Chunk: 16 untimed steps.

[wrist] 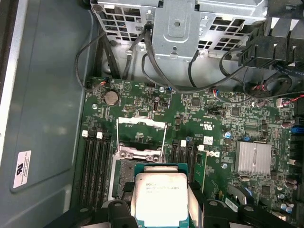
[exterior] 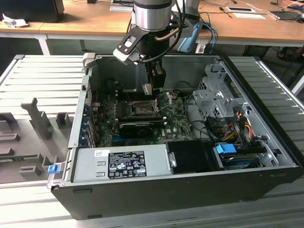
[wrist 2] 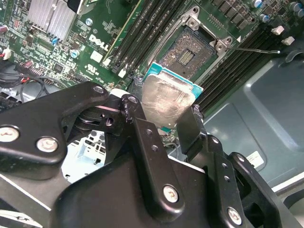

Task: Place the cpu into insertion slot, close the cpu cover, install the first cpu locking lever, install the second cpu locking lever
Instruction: 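Place the cpu into insertion slot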

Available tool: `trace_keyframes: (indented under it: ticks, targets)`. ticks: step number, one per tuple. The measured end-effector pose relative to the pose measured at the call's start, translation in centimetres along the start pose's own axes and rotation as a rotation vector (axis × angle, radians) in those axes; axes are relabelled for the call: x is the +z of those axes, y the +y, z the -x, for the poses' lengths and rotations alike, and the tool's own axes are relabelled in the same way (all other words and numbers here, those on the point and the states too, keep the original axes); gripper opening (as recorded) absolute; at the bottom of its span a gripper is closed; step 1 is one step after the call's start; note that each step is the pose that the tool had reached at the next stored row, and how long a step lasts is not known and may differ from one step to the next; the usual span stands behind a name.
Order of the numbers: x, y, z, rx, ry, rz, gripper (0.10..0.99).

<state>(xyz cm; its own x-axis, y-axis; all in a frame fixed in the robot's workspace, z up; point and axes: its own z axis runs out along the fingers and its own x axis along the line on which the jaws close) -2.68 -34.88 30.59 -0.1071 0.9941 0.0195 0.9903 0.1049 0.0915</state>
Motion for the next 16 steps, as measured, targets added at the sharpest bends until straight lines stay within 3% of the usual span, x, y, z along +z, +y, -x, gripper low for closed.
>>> trace_keyframes:
  ticks: [16]
  targets:
    - [0.69,-0.06,0.01,0.006,-0.0005,0.000,0.529]
